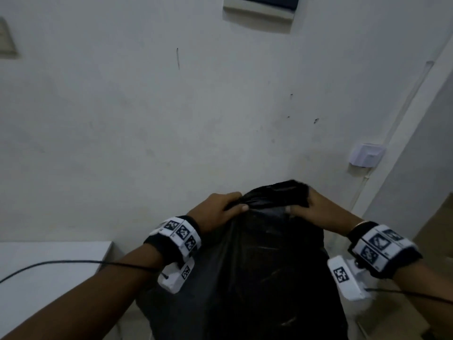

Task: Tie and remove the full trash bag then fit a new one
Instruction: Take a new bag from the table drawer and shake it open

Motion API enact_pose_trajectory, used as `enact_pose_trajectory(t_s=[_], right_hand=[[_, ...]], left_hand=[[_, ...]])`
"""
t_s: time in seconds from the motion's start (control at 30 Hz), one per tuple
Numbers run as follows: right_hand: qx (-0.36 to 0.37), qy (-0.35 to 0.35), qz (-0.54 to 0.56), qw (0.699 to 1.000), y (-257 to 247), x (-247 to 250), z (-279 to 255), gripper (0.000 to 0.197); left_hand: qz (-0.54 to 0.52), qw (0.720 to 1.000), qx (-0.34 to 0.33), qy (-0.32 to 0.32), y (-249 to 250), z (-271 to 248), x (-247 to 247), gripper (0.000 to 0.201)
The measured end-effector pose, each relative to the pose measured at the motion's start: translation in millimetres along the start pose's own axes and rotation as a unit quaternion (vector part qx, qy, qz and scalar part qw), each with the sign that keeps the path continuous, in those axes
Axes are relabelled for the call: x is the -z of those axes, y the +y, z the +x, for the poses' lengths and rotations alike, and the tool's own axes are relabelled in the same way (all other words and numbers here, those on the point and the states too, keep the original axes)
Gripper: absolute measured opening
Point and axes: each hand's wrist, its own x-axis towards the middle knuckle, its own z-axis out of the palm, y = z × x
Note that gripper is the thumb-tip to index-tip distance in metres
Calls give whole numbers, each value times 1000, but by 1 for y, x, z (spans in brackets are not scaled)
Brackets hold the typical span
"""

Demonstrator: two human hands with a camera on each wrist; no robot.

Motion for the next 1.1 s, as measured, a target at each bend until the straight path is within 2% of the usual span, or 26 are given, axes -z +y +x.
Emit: enact_pose_trajectory(t_s=[0.07,0.1,0.13,0.17,0.23,0.27,0.33,0.43,0.47,0.5,0.53,0.6,0.63,0.67,0.7,0.73,0.8,0.83,0.87,0.93,0.97,1.0,1.03,1.1], right_hand=[[44,70,-94,992,-21,-18,4,89],[55,71,-167,982,-31,-26,7,97],[53,42,-227,972,-37,-33,11,94],[39,3,-268,963,-40,-36,13,78],[39,-32,-311,949,-30,-36,15,28],[52,-17,-326,944,-21,-33,13,15],[54,27,-382,922,2,-22,5,13],[-21,112,-409,906,44,5,-13,13],[-71,135,-397,905,59,13,-20,14],[-136,128,-390,902,77,19,-27,15],[-200,89,-392,894,89,23,-32,17],[-293,-52,-391,871,107,18,-40,32],[-296,-100,-371,874,109,12,-40,53],[-264,-123,-329,898,104,3,-39,80],[-212,-120,-254,936,92,-6,-36,100],[-160,-111,-162,968,74,-17,-30,106],[-83,-104,-40,990,32,-38,-18,107],[-53,-107,-27,992,17,-48,-13,100],[-30,-99,-27,994,7,-56,-7,79],[-2,-31,-15,999,5,-59,3,22],[7,12,9,1000,10,-56,5,13],[11,53,41,998,15,-51,4,15],[8,80,76,994,22,-43,3,19],[-12,93,92,991,38,-32,-5,22]], left_hand=[[12,999,-32,-14,7,9,-7,23],[19,998,-51,-15,9,13,-11,23],[24,997,-66,-12,10,15,-14,21],[24,997,-71,-8,10,17,-17,21],[20,999,-36,-24,3,16,-17,24],[30,998,0,-59,-3,14,-14,27],[86,981,69,-160,-15,5,-5,36],[250,917,147,-275,-37,-12,9,45],[293,896,172,-286,-46,-17,13,45],[320,884,195,-281,-53,-22,16,43],[346,877,204,-263,-59,-26,20,40],[392,881,178,-196,-62,-26,25,36],[394,892,155,-158,-57,-22,25,34],[370,913,123,-123,-49,-17,23,31],[327,935,91,-98,-37,-9,19,27],[280,954,62,-85,-22,0,14,21],[223,972,20,-73,9,17,2,16],[221,974,-1,-58,24,25,-4,15],[225,974,-17,-37,37,31,-9,18],[201,979,-3,-18,49,38,-13,35],[187,981,30,-34,48,38,-12,48],[186,978,65,-67,43,35,-10,57],[195,970,99,-103,35,31,-9,57],[189,962,149,-127,12,19,-10,35]])
